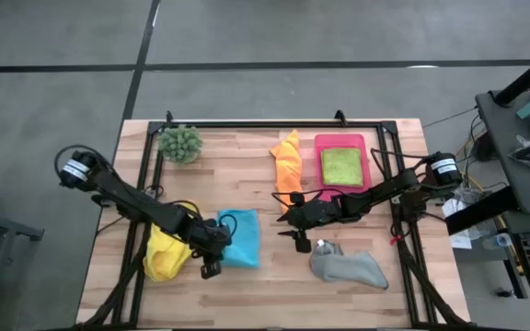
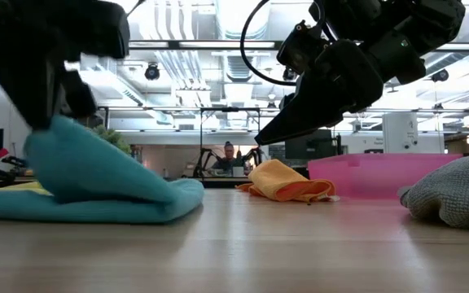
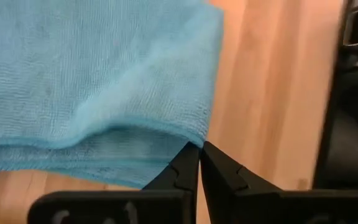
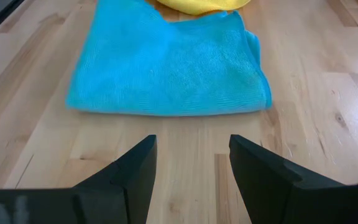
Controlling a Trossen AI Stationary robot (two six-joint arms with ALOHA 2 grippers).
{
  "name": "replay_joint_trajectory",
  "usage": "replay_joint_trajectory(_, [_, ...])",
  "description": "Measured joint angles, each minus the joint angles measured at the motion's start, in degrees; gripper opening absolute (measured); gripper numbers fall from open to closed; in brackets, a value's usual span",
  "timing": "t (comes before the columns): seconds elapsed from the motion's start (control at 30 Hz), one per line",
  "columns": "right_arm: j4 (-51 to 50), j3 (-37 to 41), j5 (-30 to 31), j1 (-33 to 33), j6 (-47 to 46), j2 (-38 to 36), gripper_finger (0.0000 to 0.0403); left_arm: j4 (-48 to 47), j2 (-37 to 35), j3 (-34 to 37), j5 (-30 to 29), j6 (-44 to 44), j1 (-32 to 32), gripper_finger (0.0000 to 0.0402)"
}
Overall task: Fold microfiber towels
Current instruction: Fold the blue microfiber cloth
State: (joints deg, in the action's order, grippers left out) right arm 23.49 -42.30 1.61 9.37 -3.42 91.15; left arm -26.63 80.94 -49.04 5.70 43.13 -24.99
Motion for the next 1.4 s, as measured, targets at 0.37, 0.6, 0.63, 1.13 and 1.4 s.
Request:
replay_joint_trajectory(0.37, [0.64, 0.00, 0.00, 0.00, 0.00, 0.00, 0.0192, -13.33, -2.65, 0.02, 1.56, 3.28, -0.24, 0.0000])
replay_joint_trajectory(0.6, [1.01, -0.08, 0.00, 0.00, -0.64, 0.00, 0.0192, -14.89, 0.76, 1.27, 6.05, 7.11, -0.31, 0.0000])
replay_joint_trajectory(0.63, [0.83, -0.32, 0.00, -0.01, -0.91, 0.00, 0.0192, -14.97, 1.32, 1.51, 7.05, 7.56, -0.31, 0.0000])
replay_joint_trajectory(1.13, [0.85, -7.84, -0.93, -6.19, 3.02, 2.09, 0.0192, -14.93, 4.07, 3.32, 8.75, 8.96, -0.33, 0.0000])
replay_joint_trajectory(1.4, [0.62, -18.20, -3.62, -7.93, 8.00, 11.88, 0.0192, -14.76, 4.03, 3.37, 8.71, 8.98, -0.33, 0.0000])
